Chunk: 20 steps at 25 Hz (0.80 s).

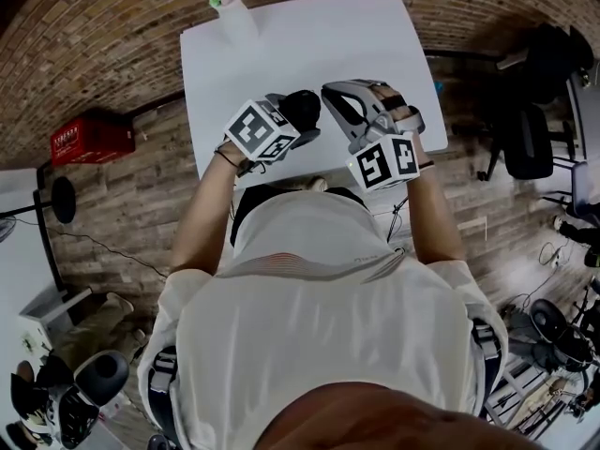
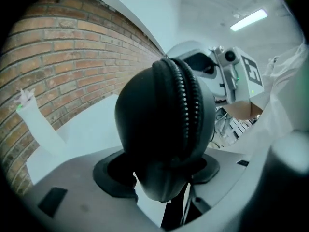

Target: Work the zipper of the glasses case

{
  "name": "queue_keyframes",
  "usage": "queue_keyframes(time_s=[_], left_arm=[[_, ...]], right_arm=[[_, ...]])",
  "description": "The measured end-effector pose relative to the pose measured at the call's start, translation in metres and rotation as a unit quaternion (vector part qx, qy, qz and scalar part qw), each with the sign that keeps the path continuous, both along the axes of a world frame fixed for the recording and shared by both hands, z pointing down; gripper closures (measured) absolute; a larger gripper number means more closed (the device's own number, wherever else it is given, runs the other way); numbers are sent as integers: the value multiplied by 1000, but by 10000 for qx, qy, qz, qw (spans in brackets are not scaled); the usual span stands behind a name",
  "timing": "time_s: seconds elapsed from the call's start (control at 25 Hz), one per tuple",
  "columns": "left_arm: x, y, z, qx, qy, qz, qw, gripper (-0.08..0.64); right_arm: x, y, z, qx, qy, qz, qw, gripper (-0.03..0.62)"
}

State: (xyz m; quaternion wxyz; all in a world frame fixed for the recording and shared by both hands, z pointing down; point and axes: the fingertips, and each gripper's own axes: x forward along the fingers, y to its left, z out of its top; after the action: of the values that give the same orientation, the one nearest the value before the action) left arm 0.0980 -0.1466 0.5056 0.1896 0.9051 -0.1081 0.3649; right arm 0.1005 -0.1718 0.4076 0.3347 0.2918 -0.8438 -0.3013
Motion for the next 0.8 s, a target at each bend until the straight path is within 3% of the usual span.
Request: queue_keyframes(time_s=[0.12, 0.24, 0.44, 0.6, 0.8], left_arm=[[-7, -22, -24, 367, 599, -684, 9952, 290], [-21, -45, -50, 862, 1146, -1421, 9794, 290], [-61, -72, -95, 1537, 1818, -2536, 9376, 290], [-95, -78, -131, 2174, 2129, -3132, 8996, 290], [-134, -76, -153, 2601, 2376, -3741, 8579, 290]], right_arm=[[17, -13, -5, -322, -586, 582, 9961, 532], [36, -27, -13, -601, -1200, 1151, 9842, 540], [62, -44, -30, -782, -2106, 1877, 9562, 541], [89, -48, -34, -898, -2614, 2255, 9342, 541], [115, -50, -40, -925, -3201, 2533, 9082, 541]])
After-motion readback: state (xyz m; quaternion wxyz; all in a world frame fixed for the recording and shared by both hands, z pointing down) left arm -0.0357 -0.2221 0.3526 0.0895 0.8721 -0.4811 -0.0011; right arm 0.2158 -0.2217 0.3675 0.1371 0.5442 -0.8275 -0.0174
